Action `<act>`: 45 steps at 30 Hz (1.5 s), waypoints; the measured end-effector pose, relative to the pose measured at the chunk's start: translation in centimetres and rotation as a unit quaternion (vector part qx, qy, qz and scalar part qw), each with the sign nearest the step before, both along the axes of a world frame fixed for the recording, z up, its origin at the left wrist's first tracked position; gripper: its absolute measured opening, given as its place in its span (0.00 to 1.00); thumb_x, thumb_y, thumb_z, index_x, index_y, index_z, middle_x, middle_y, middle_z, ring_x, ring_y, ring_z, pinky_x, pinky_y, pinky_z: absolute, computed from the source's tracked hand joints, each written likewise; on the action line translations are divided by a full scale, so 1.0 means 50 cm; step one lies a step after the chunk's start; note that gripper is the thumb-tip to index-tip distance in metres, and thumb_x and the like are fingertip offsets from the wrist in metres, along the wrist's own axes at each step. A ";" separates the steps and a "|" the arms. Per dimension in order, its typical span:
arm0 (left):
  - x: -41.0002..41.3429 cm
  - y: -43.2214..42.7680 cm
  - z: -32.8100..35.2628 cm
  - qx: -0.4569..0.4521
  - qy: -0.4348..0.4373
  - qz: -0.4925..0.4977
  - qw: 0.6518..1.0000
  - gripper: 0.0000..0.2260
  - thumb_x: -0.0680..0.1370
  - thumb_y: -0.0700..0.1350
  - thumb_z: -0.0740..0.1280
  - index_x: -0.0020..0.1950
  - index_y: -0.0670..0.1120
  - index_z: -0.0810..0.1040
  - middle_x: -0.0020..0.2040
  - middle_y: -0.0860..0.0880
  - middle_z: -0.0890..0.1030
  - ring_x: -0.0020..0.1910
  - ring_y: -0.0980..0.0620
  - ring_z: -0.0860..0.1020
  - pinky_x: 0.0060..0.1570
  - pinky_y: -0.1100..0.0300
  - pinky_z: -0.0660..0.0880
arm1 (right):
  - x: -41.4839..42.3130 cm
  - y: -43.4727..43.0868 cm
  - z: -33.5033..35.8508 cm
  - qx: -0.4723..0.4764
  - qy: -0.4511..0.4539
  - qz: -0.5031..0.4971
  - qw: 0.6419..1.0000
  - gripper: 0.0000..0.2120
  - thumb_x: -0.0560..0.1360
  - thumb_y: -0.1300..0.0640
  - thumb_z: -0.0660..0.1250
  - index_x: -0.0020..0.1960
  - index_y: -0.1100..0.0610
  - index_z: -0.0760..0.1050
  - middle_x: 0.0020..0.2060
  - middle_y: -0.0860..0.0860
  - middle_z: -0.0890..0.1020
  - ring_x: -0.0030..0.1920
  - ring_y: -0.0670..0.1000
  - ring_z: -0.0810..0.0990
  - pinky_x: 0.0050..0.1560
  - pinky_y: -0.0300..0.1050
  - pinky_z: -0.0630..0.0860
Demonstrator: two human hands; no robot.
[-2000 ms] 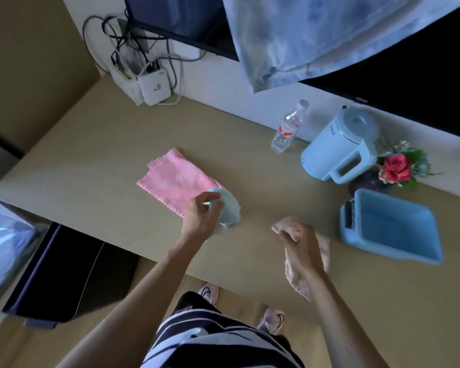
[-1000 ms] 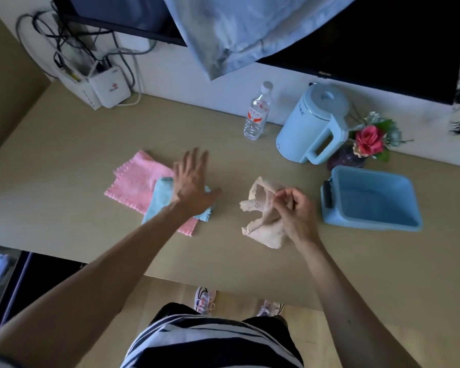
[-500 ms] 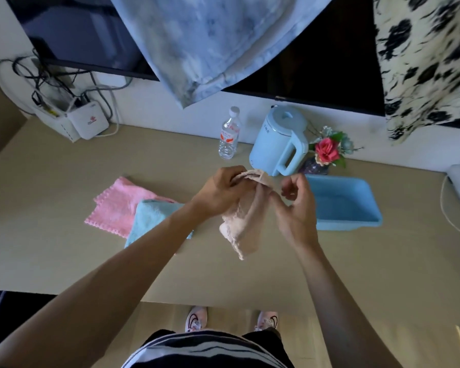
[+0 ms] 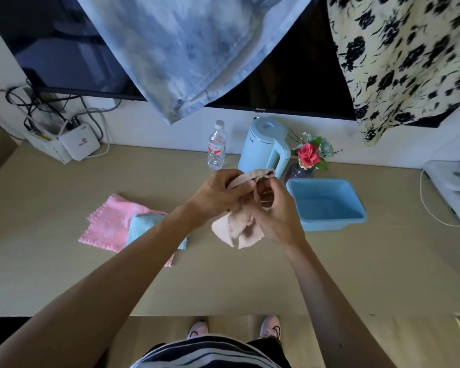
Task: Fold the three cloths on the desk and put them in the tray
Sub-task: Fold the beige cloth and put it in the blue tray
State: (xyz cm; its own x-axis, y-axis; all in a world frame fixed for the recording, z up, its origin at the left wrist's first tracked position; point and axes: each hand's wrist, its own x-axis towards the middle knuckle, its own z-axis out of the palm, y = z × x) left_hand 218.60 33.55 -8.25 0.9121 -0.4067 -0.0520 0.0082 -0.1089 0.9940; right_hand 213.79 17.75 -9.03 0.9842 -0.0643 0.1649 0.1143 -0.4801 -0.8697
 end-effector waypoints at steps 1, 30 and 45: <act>0.002 0.001 0.000 0.017 -0.009 0.001 1.000 0.14 0.78 0.49 0.69 0.43 0.38 0.76 0.30 0.50 0.74 0.28 0.53 0.70 0.27 0.63 0.68 | 0.000 -0.002 0.003 0.017 -0.001 0.007 1.000 0.09 0.73 0.53 0.74 0.47 0.53 0.75 0.39 0.46 0.82 0.40 0.42 0.81 0.41 0.32 0.75; 0.114 0.106 -0.037 0.341 -0.347 0.083 0.870 0.05 0.79 0.41 0.67 0.48 0.42 0.82 0.43 0.45 0.79 0.40 0.41 0.78 0.42 0.45 0.77 | 0.065 -0.211 -0.021 -0.082 -0.055 -0.139 0.985 0.07 0.78 0.63 0.66 0.51 0.59 0.82 0.41 0.52 0.84 0.41 0.47 0.80 0.42 0.38 0.73; -0.079 0.164 -0.294 0.376 -0.246 -0.144 0.882 0.06 0.78 0.47 0.69 0.49 0.47 0.85 0.48 0.50 0.85 0.49 0.47 0.83 0.52 0.56 0.77 | -0.152 -0.232 -0.259 -0.128 0.180 0.062 0.973 0.06 0.76 0.66 0.70 0.49 0.61 0.85 0.45 0.49 0.86 0.45 0.44 0.84 0.48 0.31 0.74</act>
